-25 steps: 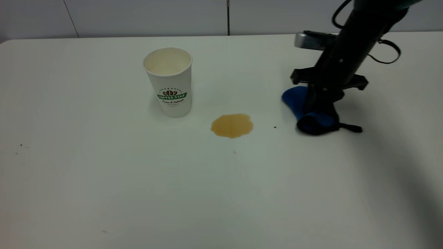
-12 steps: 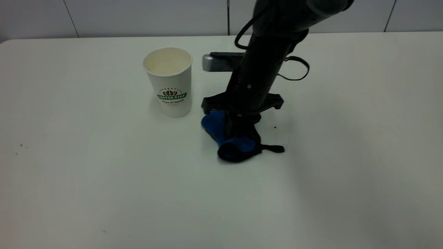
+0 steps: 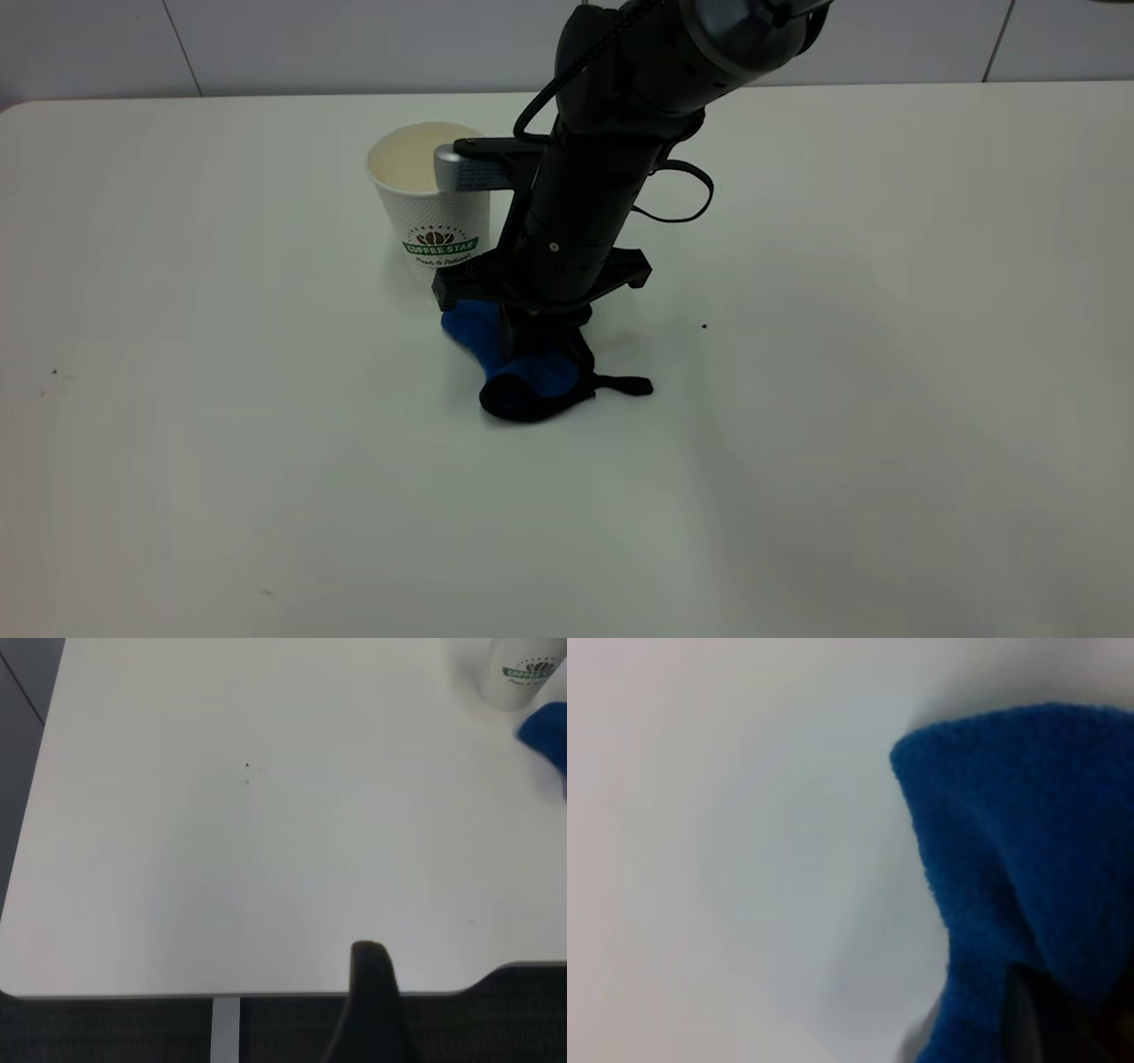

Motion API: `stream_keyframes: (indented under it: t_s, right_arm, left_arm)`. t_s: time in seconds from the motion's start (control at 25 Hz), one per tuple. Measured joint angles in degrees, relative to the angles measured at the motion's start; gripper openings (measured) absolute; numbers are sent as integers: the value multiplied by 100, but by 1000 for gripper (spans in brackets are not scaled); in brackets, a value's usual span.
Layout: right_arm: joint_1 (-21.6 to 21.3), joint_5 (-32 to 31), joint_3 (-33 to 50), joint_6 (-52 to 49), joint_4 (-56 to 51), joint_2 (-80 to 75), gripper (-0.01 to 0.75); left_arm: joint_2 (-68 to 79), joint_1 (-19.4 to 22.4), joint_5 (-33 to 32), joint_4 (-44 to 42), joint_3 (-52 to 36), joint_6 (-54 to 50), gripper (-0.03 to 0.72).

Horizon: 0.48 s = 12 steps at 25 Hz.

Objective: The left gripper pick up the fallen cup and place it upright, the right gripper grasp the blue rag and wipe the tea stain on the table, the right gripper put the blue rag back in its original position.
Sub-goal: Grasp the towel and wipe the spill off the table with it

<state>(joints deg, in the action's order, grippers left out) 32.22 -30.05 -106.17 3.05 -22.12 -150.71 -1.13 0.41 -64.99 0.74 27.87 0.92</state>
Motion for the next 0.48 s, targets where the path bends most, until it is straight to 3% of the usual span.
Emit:
stream_keyframes:
  t_s: [0.16,0.48]
  right_arm:
    - [-274,20,0,-250,409,0,67]
    - [-1313,-231,-7,-672,1219,0,67]
  left_arm:
    - [0,0,0,0,0,0,587]
    - [0,0,0,0,0,0,587]
